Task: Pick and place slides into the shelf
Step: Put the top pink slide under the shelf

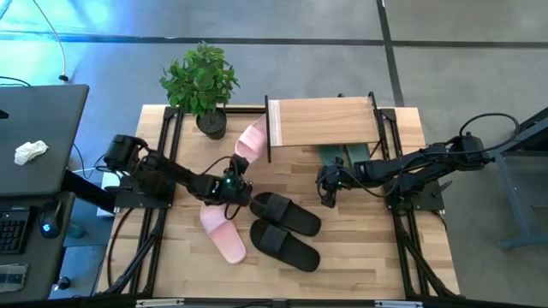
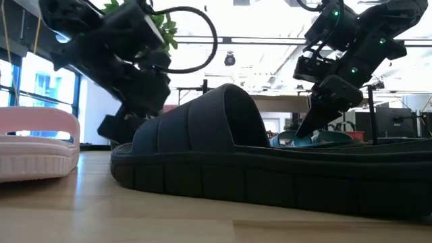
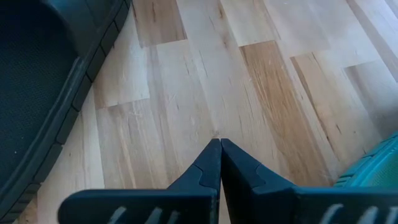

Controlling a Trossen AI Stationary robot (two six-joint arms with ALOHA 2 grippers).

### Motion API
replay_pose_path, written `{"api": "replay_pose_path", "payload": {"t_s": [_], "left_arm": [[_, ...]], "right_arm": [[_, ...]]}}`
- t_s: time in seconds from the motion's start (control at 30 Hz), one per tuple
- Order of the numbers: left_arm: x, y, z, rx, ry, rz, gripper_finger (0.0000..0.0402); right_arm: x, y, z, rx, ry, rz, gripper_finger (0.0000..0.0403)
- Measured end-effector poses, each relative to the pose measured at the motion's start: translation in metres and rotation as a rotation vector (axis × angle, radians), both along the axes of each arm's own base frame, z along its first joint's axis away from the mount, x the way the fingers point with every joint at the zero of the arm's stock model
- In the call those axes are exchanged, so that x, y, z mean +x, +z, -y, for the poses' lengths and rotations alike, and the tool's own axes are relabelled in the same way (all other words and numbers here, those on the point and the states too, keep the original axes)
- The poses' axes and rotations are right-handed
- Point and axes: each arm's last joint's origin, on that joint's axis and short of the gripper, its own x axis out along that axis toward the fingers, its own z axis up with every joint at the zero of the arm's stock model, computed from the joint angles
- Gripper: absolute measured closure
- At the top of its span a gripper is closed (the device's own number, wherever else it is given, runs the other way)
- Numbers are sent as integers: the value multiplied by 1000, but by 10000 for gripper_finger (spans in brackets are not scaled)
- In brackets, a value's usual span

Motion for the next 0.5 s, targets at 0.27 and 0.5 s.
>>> {"api": "replay_pose_path", "payload": {"t_s": [0.27, 0.5], "left_arm": [[-12, -2, 25, -67, -25, 56, 390], [-36, -4, 41, -123, 40, 115, 391]], "right_arm": [[0, 0, 0, 7, 5, -1, 403], [0, 0, -1, 20, 11, 0, 403]]}}
